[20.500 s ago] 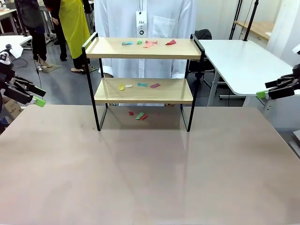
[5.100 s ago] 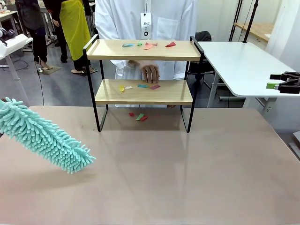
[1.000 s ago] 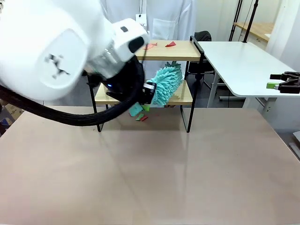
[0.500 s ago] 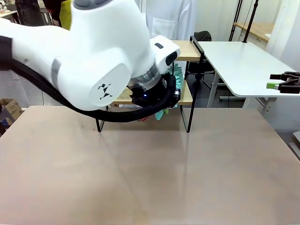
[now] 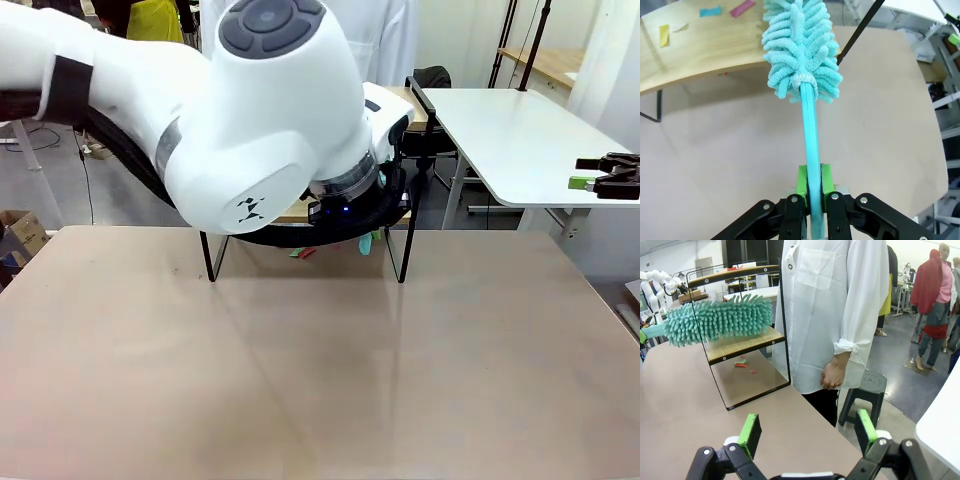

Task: Clean the shelf.
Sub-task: Clean the specific section of the Shelf indicated by the human with the Duster.

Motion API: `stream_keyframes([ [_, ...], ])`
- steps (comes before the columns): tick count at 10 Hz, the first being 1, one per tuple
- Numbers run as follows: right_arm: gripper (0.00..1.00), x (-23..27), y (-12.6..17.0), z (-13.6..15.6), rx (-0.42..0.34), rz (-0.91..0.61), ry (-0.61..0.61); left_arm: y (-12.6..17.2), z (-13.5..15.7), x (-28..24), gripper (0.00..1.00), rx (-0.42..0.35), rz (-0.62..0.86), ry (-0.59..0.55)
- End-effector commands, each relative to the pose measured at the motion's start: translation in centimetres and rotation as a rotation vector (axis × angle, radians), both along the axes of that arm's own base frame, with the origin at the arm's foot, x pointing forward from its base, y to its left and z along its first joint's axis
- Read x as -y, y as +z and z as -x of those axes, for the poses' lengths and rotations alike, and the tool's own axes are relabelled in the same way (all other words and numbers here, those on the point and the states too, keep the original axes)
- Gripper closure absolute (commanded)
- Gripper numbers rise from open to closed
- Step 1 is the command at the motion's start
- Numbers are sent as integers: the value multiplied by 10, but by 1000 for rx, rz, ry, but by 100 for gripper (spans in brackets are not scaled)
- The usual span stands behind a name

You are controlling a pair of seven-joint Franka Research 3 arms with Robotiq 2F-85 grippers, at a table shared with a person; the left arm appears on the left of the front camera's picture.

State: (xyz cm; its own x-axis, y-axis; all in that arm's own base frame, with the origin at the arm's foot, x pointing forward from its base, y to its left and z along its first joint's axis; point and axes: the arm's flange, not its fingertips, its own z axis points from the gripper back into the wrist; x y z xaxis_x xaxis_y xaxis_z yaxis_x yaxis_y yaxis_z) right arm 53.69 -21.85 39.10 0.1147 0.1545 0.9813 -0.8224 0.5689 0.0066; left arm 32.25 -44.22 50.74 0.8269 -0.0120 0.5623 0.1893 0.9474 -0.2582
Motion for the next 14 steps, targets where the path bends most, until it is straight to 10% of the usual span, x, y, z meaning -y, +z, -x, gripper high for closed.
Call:
stream_keyframes([
  [1,0,-2,3,0,-15,4,-2,-6,-10,24,87,62,14,47],
  [14,0,-2,3,0,-15,4,-2,-38,-25,17,87,-87,-23,-28],
])
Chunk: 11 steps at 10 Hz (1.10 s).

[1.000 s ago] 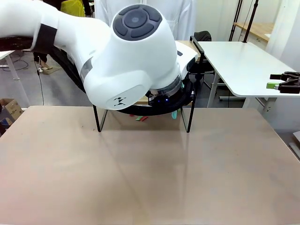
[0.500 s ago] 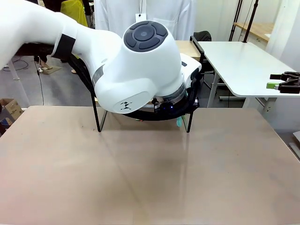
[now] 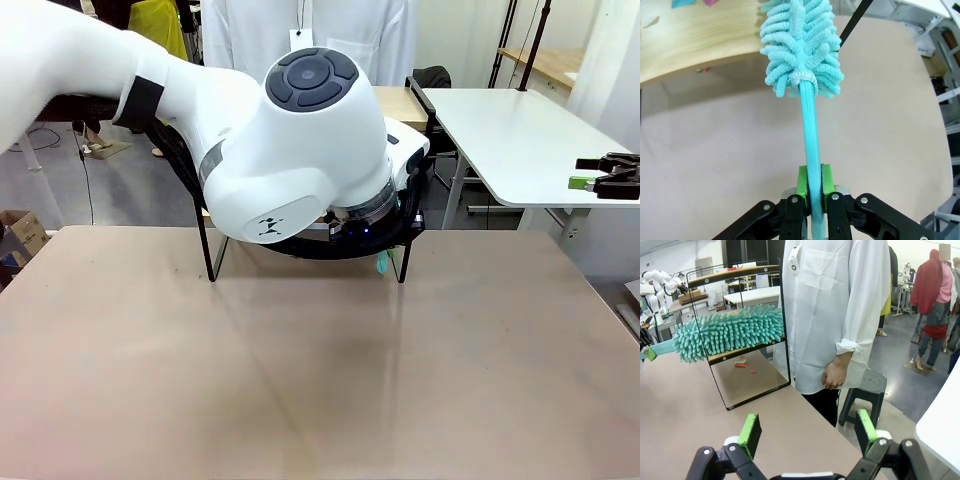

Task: Clean the shelf.
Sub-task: Clean the specific section of the Shelf indicated by the human with the Duster.

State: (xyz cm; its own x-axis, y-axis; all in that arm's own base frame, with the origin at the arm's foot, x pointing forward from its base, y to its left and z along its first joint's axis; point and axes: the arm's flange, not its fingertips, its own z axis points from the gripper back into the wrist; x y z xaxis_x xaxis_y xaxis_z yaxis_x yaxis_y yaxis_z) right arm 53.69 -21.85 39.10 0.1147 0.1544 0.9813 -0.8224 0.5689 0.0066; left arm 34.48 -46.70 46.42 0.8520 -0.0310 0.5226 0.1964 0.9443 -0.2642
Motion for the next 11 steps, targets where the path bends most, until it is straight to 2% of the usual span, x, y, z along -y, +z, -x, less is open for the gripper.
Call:
stream_keyframes([
  [1,0,-2,3,0,-15,4,-2,6,-4,-12,87,-53,-36,5],
  [7,0,-2,3,0,-15,4,-2,13,-14,-56,87,-74,-51,93],
  [11,0,-2,3,0,-15,4,-2,14,-18,-94,87,-105,-121,144],
])
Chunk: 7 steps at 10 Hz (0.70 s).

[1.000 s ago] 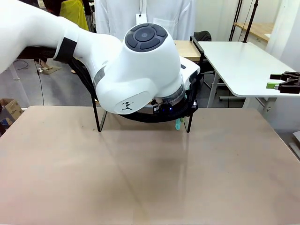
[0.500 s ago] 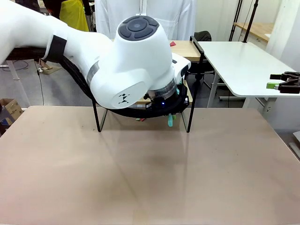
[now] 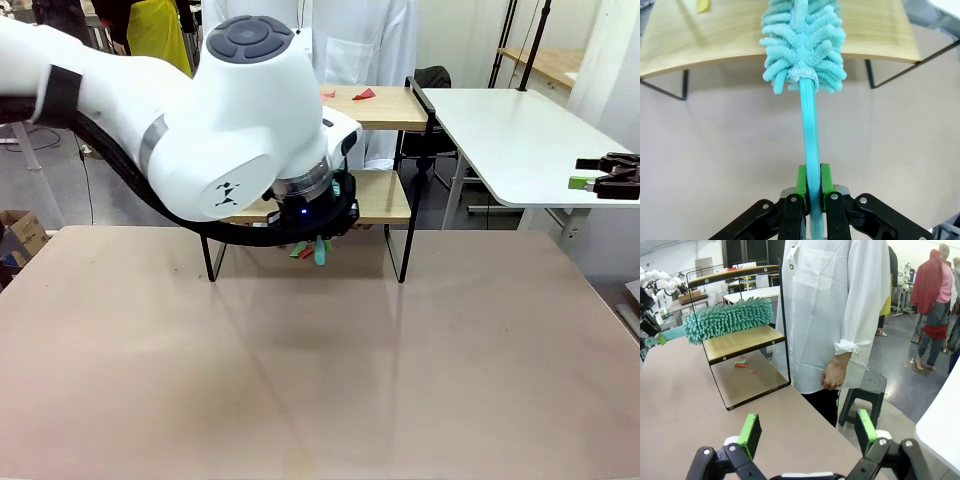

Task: Clean the shelf.
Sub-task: Clean the specific section of the Shelf indicated by the human with the Duster.

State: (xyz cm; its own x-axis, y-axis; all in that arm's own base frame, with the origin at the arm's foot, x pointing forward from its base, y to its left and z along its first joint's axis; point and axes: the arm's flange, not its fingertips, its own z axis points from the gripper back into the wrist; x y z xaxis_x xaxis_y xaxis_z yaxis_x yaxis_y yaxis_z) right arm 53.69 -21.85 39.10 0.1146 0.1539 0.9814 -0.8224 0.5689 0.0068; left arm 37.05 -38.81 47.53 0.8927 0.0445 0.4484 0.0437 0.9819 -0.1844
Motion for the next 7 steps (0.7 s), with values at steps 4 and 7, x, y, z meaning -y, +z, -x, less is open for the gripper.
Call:
stream_keyframes([
  [4,0,-2,3,-1,-16,4,-2,7,4,-57,87,-55,-81,67],
  [7,0,-2,3,-1,-16,4,-2,14,4,-85,87,-73,-155,124],
])
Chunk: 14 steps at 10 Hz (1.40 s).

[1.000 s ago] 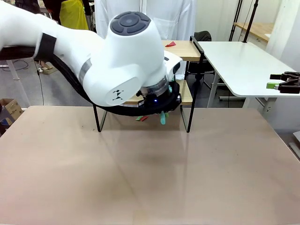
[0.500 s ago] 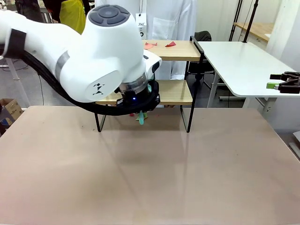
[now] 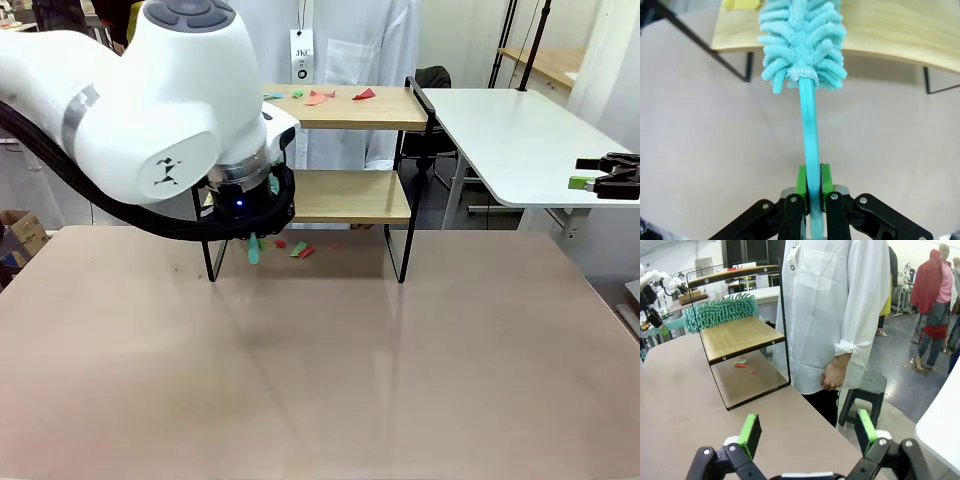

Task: Clean the shelf.
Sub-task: Clean the specific section of the Shelf indicated by the human with the Duster.

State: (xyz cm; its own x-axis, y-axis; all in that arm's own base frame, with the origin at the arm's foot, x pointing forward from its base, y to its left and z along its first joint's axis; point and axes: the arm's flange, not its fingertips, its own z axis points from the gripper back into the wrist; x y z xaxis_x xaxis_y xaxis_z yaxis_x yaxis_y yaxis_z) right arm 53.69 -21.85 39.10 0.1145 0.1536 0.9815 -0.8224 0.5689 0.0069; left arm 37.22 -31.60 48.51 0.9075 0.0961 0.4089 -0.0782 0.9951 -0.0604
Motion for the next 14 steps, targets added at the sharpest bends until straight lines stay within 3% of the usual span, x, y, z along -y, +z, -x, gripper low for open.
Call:
stream_keyframes([
  [1,0,-2,3,-1,-16,5,-2,5,6,-22,87,-27,-83,33],
  [6,0,-2,3,-1,-16,5,-2,22,28,-33,87,83,-436,183],
  [8,0,-2,3,-1,-16,5,-2,30,36,-24,87,149,-364,114],
  [9,0,-2,3,-1,-16,5,-2,22,32,-25,87,90,-384,93],
  [12,0,-2,3,-1,-16,5,-2,23,34,-18,87,103,-379,80],
  [14,0,-2,3,-1,-16,5,-2,32,39,-30,87,112,-232,-40],
])
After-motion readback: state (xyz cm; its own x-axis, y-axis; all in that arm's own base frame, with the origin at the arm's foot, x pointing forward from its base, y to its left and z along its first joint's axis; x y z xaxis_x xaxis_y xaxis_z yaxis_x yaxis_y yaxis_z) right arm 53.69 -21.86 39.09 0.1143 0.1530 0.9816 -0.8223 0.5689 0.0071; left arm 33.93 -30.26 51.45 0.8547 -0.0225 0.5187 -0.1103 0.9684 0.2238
